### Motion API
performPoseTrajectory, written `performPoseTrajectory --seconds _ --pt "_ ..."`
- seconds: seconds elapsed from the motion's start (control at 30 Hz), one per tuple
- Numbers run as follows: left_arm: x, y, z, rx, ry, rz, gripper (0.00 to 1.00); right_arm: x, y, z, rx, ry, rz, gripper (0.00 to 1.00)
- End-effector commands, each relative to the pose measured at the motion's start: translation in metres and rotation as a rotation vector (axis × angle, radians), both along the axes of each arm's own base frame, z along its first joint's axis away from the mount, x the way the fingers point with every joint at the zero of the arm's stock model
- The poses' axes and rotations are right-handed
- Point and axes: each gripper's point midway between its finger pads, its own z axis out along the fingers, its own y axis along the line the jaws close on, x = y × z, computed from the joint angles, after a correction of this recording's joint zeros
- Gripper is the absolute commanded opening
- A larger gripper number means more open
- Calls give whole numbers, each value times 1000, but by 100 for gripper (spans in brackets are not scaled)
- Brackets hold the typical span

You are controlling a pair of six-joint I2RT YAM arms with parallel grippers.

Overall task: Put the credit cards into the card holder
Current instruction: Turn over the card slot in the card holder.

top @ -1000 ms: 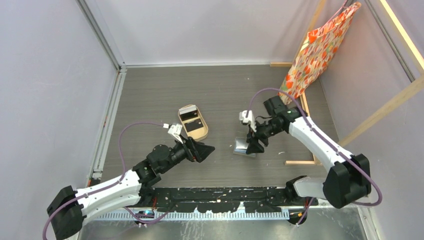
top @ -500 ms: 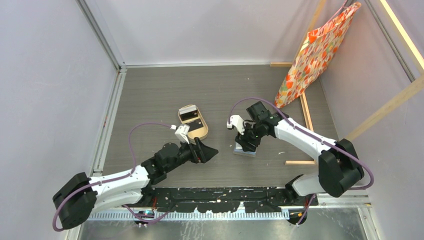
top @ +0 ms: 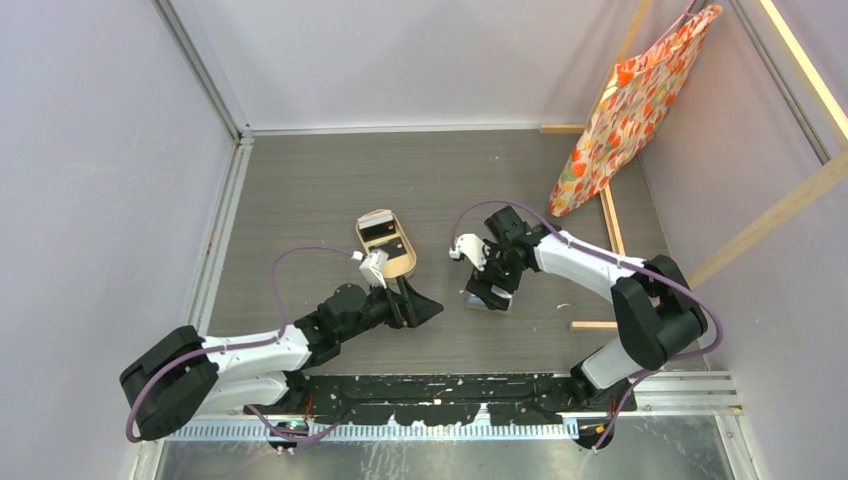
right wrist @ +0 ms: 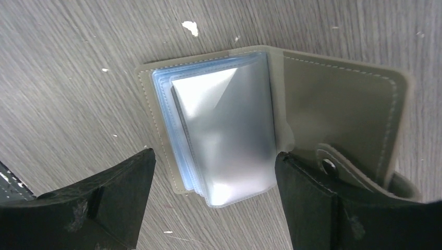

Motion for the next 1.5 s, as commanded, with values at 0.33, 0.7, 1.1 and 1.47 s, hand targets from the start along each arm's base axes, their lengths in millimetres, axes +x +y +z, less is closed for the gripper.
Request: performPoseTrajectory --seconds 0.33,0.7,1.1,1.47 --pt "6 -12 24 -77 -42 -11 81 16 3 -1 -44 -29 -49 78" --pt "9 -29 27 -139 -13 -24 79 -4 21 17 90 146 -102 46" --pt "23 -64 12 -198 47 -32 61 19 4 6 1 56 -194 70" --pt "28 -96 -26 -215 120 -79 28 22 -3 -13 -74 82 -212 70"
